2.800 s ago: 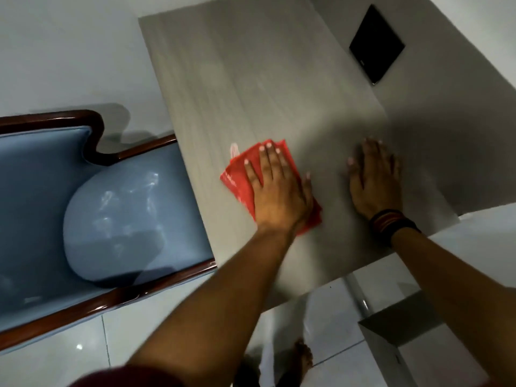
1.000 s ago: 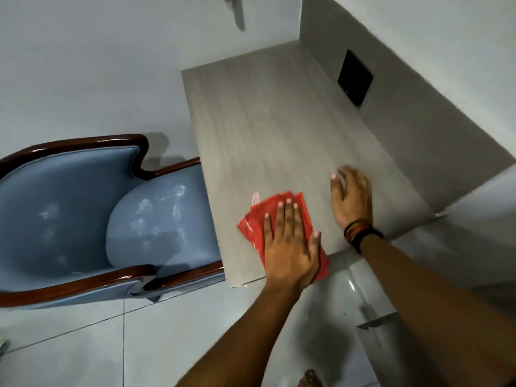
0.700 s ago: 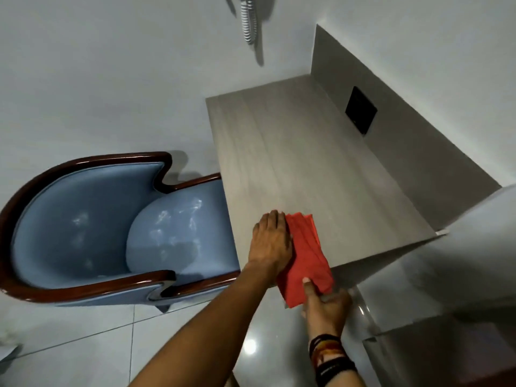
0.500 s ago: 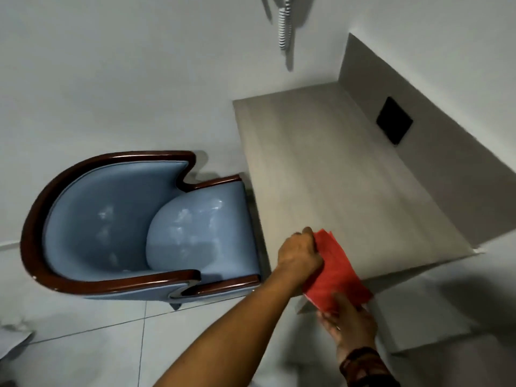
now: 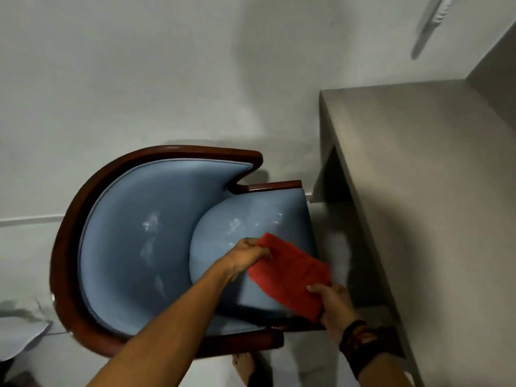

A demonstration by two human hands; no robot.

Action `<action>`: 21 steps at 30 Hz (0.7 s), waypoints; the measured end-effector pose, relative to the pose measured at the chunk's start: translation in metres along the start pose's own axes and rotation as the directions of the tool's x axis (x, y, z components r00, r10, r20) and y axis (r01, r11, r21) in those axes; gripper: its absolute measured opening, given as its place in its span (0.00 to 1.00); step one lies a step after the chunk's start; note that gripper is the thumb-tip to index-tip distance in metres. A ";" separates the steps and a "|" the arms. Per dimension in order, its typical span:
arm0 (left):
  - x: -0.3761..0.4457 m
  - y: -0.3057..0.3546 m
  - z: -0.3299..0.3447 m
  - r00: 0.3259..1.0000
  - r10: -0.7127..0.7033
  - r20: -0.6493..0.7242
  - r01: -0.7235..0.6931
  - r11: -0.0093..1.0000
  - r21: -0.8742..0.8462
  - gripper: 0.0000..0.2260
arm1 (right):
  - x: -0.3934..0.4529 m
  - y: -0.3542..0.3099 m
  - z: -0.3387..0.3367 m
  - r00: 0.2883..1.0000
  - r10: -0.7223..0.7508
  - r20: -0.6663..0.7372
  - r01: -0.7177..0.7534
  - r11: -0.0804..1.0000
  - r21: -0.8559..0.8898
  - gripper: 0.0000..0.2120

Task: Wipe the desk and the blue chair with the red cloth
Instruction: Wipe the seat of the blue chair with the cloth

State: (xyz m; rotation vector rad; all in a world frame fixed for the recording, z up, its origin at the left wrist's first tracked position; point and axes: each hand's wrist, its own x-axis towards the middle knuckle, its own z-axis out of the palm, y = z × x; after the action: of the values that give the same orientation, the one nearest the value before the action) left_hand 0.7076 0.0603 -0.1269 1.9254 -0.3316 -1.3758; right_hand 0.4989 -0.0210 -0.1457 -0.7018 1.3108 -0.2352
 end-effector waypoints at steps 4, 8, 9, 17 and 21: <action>0.086 -0.004 -0.013 0.986 0.168 -0.014 -0.168 0.985 0.029 0.13 | 0.078 -0.023 0.028 0.924 -0.383 0.000 0.362 0.872 -0.329 0.16; 0.144 -0.006 -0.023 0.943 0.331 -0.031 -0.319 0.927 0.197 0.20 | 0.127 -0.011 0.030 0.645 -0.709 0.286 0.708 0.412 -0.574 0.25; 0.152 -0.014 -0.026 0.945 0.326 -0.018 -0.307 0.905 0.295 0.24 | 0.140 0.001 0.027 0.578 -0.721 0.384 0.727 0.240 -0.644 0.30; 0.048 -0.114 -0.016 0.940 0.314 -0.134 -0.142 0.718 0.681 0.21 | 0.161 0.100 -0.006 0.524 -0.527 0.669 0.728 -0.130 -0.673 0.26; -0.038 -0.129 0.011 0.877 0.454 -0.159 -0.237 0.695 0.679 0.24 | 0.183 0.056 0.034 0.630 -0.619 0.469 0.574 -0.036 -0.818 0.34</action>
State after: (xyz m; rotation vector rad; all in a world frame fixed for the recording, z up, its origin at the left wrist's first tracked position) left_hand 0.6564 0.1681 -0.1906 2.4192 -1.0724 -0.7052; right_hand 0.5670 -0.0644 -0.3225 -2.4214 0.9515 -0.1357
